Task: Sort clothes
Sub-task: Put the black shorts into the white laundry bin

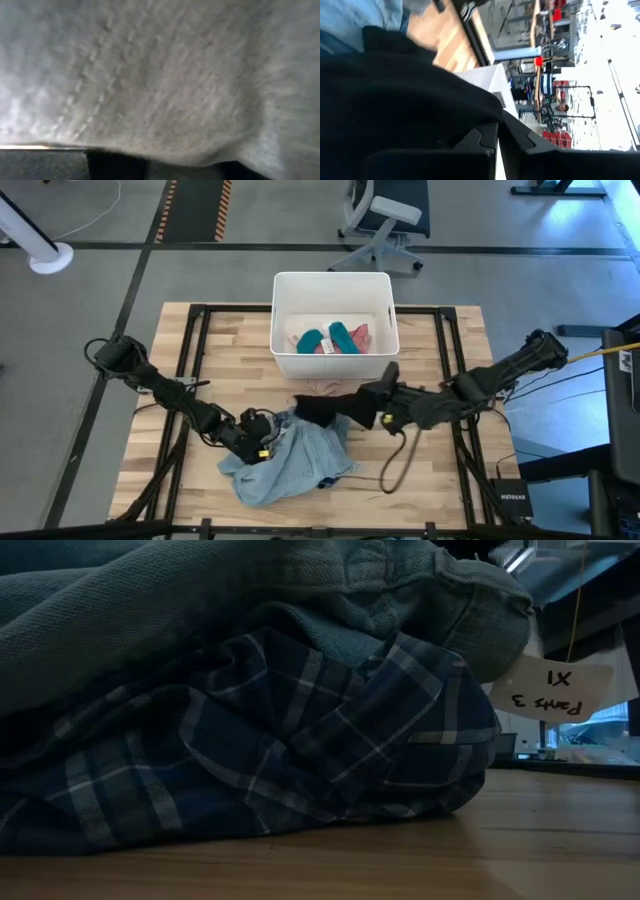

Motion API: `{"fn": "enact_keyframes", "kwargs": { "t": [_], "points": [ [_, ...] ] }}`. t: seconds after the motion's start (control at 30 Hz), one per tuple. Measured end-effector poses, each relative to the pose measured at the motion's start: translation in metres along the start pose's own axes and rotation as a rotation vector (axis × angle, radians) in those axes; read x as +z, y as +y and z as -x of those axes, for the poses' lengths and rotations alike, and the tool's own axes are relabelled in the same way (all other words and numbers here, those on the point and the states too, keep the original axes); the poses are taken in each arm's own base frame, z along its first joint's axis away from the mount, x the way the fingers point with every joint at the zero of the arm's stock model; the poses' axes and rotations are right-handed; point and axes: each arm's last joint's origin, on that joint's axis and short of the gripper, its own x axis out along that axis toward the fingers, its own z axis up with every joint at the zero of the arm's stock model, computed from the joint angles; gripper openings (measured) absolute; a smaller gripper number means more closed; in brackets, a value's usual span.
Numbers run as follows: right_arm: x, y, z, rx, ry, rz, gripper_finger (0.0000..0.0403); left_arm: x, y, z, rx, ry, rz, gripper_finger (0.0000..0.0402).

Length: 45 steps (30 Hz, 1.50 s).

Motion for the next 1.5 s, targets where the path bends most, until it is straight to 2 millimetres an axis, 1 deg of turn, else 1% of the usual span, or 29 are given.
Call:
{"fn": "enact_keyframes", "kwargs": {
  "t": [0.1,0.23,0.43,0.57,0.6,0.7,0.77,0.83,0.9,1.03,1.13,1.2,1.3,1.4,1.5],
  "points": [
    [-0.002,-0.005,0.015,-0.027,-0.033,-0.026,0.0014,0.0,0.0,0.0,0.003,0.003,-0.016,0.0194],
    [-0.006,-0.009,0.03,-0.072,-0.039,-0.048,0.0015,-0.003,0.004,0.001,0.044,0.041,-0.025,0.0194],
    [-0.005,-0.009,0.038,-0.082,-0.059,-0.05,0.0016,-0.011,0.016,0.007,0.173,0.121,0.055,0.0194],
    [-0.005,-0.009,0.038,-0.081,-0.06,-0.05,0.0016,-0.011,0.025,0.023,0.218,0.159,0.071,0.0194],
    [-0.005,-0.009,0.038,-0.081,-0.059,-0.049,0.0016,-0.011,0.028,0.029,0.229,0.168,0.072,0.0194],
    [-0.005,-0.009,0.038,-0.081,-0.059,-0.05,0.0016,-0.002,0.033,0.055,0.245,0.139,0.106,0.0194],
    [-0.006,-0.01,0.037,-0.081,-0.058,-0.05,0.0016,0.009,0.034,0.074,0.228,0.07,0.123,0.0194],
    [-0.006,-0.01,0.037,-0.081,-0.058,-0.05,0.0016,0.023,0.032,0.093,0.179,-0.036,0.126,0.0194],
    [-0.006,-0.01,0.037,-0.081,-0.059,-0.054,0.0016,0.031,0.034,0.108,0.179,-0.137,0.071,0.0194],
    [-0.006,-0.009,0.037,-0.068,-0.062,-0.07,0.0017,0.052,0.033,0.134,0.187,-0.396,-0.017,0.0194],
    [-0.008,-0.005,0.037,-0.039,-0.048,-0.095,0.0017,0.066,0.027,0.145,0.178,-0.565,-0.064,0.0194],
    [-0.011,-0.001,0.037,0.0,-0.037,-0.128,0.0017,0.074,0.02,0.15,0.14,-0.643,-0.076,0.0194],
    [-0.014,0.008,0.035,0.087,-0.011,-0.196,0.0017,0.083,0.009,0.149,0.076,-0.729,-0.089,0.0194],
    [-0.016,0.025,0.028,0.189,0.01,-0.272,0.0017,0.084,-0.001,0.135,0.014,-0.725,-0.175,0.0194],
    [-0.023,0.051,0.019,0.3,0.044,-0.341,0.0017,0.08,-0.007,0.113,0.033,-0.664,-0.242,0.0194]
  ]
}}
